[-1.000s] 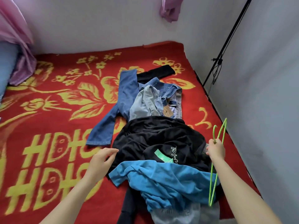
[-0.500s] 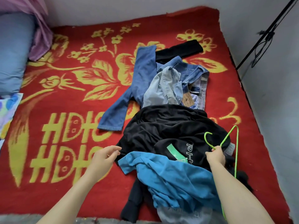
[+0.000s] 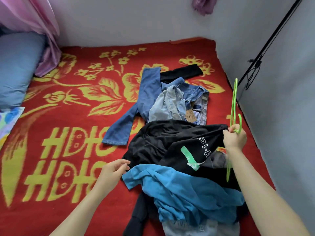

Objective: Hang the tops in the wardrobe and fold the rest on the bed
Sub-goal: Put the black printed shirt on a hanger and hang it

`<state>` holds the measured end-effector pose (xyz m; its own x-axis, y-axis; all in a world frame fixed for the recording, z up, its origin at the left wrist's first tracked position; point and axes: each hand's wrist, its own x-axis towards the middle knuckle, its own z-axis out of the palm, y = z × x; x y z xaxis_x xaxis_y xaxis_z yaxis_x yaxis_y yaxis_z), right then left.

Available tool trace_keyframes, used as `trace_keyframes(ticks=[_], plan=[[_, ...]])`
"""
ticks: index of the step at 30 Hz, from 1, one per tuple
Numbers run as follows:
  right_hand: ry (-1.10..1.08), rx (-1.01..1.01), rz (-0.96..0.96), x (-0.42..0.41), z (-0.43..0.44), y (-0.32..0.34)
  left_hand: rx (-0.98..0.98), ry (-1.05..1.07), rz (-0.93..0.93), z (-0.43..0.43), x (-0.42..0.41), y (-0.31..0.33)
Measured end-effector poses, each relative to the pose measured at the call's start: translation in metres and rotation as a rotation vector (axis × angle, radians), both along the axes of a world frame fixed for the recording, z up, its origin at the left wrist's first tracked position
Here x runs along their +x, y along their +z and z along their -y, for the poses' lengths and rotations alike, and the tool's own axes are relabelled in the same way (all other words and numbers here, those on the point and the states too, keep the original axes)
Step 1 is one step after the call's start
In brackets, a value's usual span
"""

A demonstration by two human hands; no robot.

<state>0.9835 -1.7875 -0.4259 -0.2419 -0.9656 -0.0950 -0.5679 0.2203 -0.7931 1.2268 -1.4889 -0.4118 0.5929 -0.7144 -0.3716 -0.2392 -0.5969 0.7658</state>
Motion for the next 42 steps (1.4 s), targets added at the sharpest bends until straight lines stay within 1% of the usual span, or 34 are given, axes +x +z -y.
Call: trace_keyframes(ticks=[3,6,7,13,17,22,25,29,32,33,35,37,40,42], plan=[[0.107,-0.146,0.253,0.025,-0.007,0.057,-0.07,-0.009,-0.016,-0.009,-0.001,0.009],[0.32,-0.2,0.573,0.055,-0.034,0.119,-0.153,0.018,-0.03,-0.025,0.01,0.023],[0.399,-0.211,0.644,0.067,-0.044,0.141,-0.175,0.028,-0.025,-0.029,0.016,0.027],[0.872,-0.297,0.884,0.131,-0.11,0.255,-0.37,0.116,0.017,-0.053,0.058,0.068],[1.166,-0.212,1.112,0.166,-0.159,0.313,-0.502,0.164,0.039,-0.067,0.087,0.093],[1.315,-0.136,1.239,0.202,-0.208,0.336,-0.621,0.203,0.052,-0.096,0.113,0.11],[1.366,-0.088,1.332,0.221,-0.228,0.334,-0.613,0.054,-0.013,-0.114,0.129,0.112],[1.419,-0.074,1.378,0.241,-0.255,0.334,-0.534,-0.192,-0.058,-0.125,0.15,0.113],[1.441,-0.078,1.382,0.251,-0.27,0.331,-0.519,-0.37,-0.212,-0.122,0.153,0.115],[1.438,-0.076,1.376,0.253,-0.274,0.33,-0.524,-0.395,-0.234,-0.12,0.152,0.113],[1.411,-0.079,1.321,0.254,-0.282,0.326,-0.494,-0.345,-0.163,-0.118,0.151,0.105],[1.319,-0.127,1.206,0.251,-0.288,0.32,-0.505,-0.306,-0.081,-0.123,0.154,0.094],[1.097,-0.218,0.981,0.241,-0.288,0.299,-0.558,-0.138,0.006,-0.137,0.172,0.079],[0.986,-0.25,0.827,0.233,-0.287,0.277,-0.568,0.027,0.151,-0.151,0.187,0.075]])
